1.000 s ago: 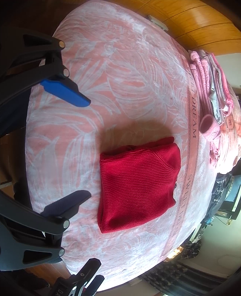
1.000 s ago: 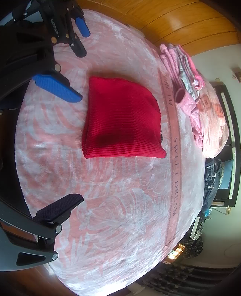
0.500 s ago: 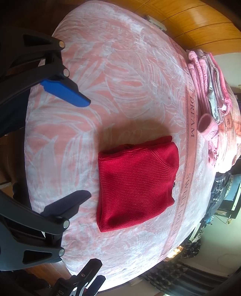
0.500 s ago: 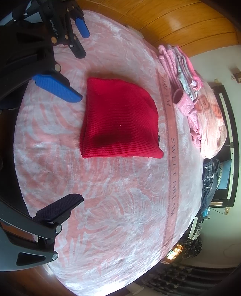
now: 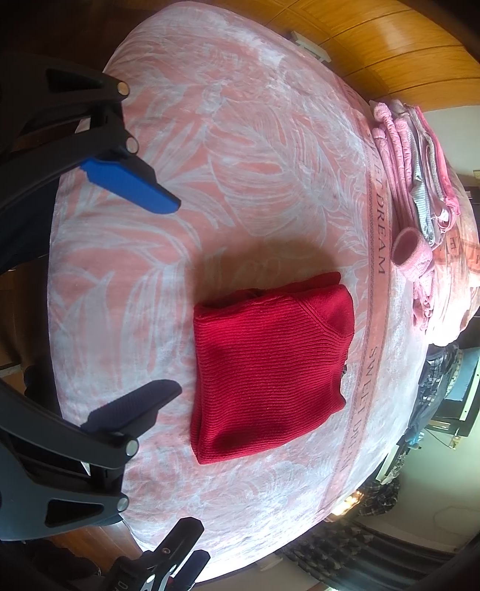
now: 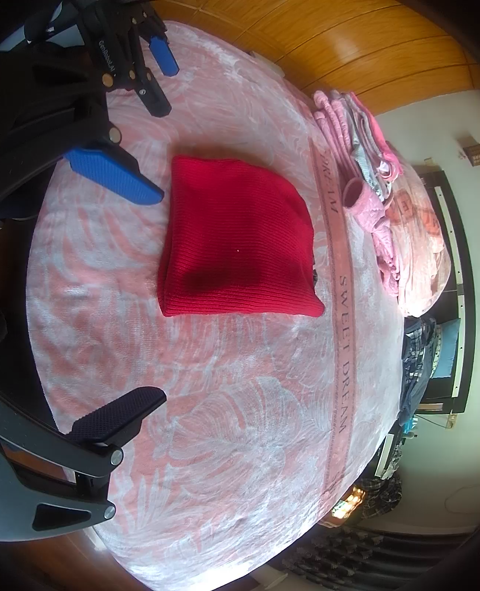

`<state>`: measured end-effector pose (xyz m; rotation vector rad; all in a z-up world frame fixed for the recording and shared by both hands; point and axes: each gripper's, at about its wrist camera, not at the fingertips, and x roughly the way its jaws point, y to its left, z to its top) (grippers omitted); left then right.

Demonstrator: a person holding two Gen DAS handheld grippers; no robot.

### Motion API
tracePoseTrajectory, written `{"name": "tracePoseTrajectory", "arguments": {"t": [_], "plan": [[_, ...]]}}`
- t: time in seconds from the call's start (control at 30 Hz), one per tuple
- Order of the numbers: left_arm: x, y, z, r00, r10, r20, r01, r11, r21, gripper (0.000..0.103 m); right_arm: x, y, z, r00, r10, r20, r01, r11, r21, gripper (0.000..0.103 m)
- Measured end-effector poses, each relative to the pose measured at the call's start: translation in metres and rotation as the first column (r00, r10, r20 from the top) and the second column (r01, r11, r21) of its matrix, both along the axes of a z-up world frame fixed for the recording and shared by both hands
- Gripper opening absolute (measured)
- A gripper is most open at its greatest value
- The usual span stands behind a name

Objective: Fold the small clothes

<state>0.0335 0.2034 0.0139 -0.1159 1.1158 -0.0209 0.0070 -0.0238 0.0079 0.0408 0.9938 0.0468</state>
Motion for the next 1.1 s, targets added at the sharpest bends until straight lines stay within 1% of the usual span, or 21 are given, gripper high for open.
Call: {"name": "tracePoseTrajectory", "arguments": {"t": [0.43, 0.8, 1.1], "plan": [[-0.001, -0.002, 0.005, 1.000, 0.003, 0.014, -0.003, 1.000, 0.011, 0.091, 0.001, 0.000, 0.001, 1.000, -0.001, 0.005, 0.001, 1.000, 0.004, 0.099], [-0.001, -0.004, 0.008, 1.000, 0.003, 0.022, -0.003, 1.000, 0.019, 0.091, -0.001, -0.003, 0.005, 1.000, -0.017, 0.025, 0.016, 1.000, 0.020, 0.099], [0.004, -0.020, 0.011, 0.999, -0.025, 0.036, 0.024, 0.999, 0.033, 0.091, -0.002, -0.016, 0.001, 0.999, -0.037, 0.038, 0.035, 0.998, 0.045, 0.099]]}}
